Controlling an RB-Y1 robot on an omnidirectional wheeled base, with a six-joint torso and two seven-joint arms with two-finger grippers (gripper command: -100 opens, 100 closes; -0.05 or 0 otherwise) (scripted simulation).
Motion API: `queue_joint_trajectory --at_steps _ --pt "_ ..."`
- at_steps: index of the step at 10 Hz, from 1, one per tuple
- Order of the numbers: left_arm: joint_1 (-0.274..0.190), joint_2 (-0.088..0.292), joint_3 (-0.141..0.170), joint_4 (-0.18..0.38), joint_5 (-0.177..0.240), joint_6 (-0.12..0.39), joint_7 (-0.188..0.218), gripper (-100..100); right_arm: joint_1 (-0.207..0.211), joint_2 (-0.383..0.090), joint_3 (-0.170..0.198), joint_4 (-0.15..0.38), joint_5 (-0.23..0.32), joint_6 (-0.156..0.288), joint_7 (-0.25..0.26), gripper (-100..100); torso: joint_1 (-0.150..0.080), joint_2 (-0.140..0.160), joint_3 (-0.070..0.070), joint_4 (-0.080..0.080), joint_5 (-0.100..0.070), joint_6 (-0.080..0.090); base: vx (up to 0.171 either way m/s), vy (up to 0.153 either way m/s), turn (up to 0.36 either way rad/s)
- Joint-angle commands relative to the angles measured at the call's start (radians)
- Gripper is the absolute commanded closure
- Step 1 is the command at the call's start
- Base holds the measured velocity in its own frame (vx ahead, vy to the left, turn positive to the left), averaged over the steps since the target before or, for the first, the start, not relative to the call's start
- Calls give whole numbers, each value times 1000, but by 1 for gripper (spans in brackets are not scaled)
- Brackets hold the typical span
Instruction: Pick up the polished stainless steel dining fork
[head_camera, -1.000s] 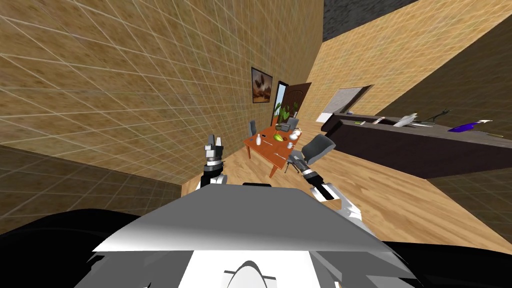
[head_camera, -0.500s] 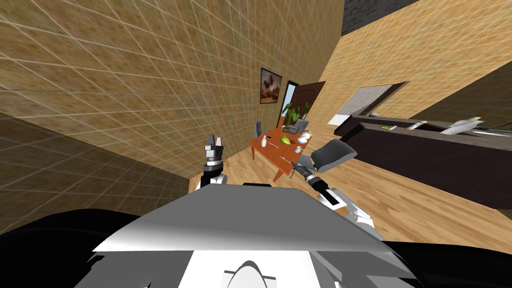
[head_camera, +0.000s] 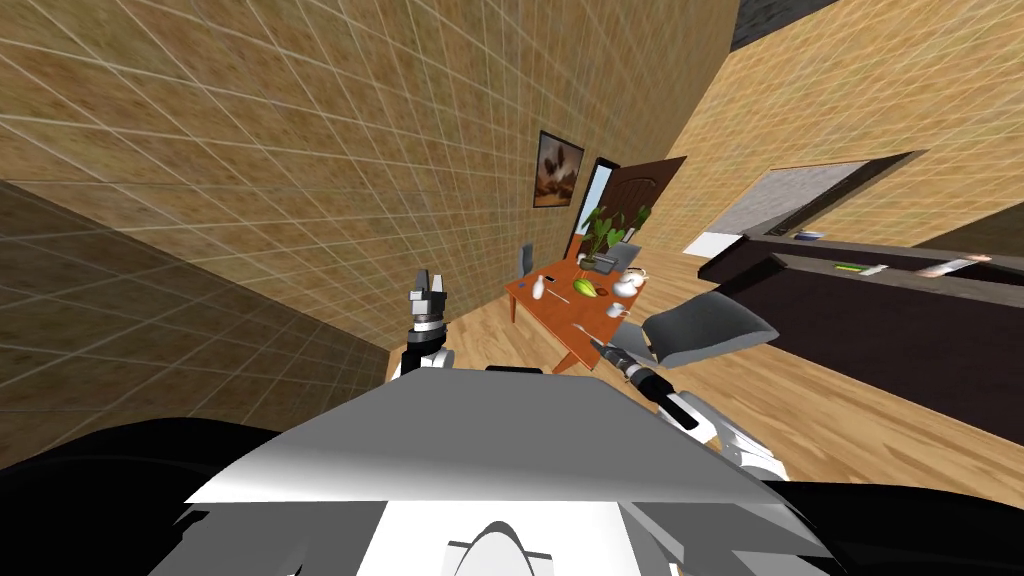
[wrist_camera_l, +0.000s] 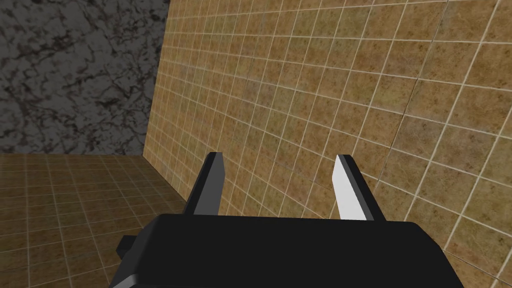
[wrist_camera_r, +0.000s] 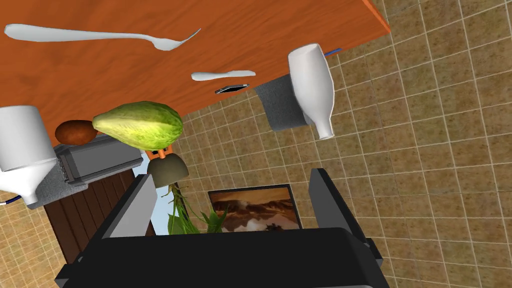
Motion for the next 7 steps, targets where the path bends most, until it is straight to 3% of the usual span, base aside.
queue_joint_trajectory --at_steps 1,4,5,6,7 --pt "0 0 0 0 0 0 0 0 3 -20 12 47 5 8 1 -100 0 0 0 0 0 0 100 40 100" --pt "0 0 0 0 0 0 0 0 35 -73 63 135 27 34 19 -100 0 -1 -1 0 0 1 137 55 170" --pt "0 0 0 0 0 0 0 0 35 -73 63 151 27 34 19 -100 -1 -1 -1 0 0 0 131 21 109" --pt "0 0 0 0 0 0 0 0 52 -96 92 189 37 46 27 -100 -1 -1 -1 0 0 0 150 26 265" --pt "0 0 0 0 0 0 0 0 52 -96 92 199 37 46 27 -100 -1 -2 -1 0 0 0 130 27 104"
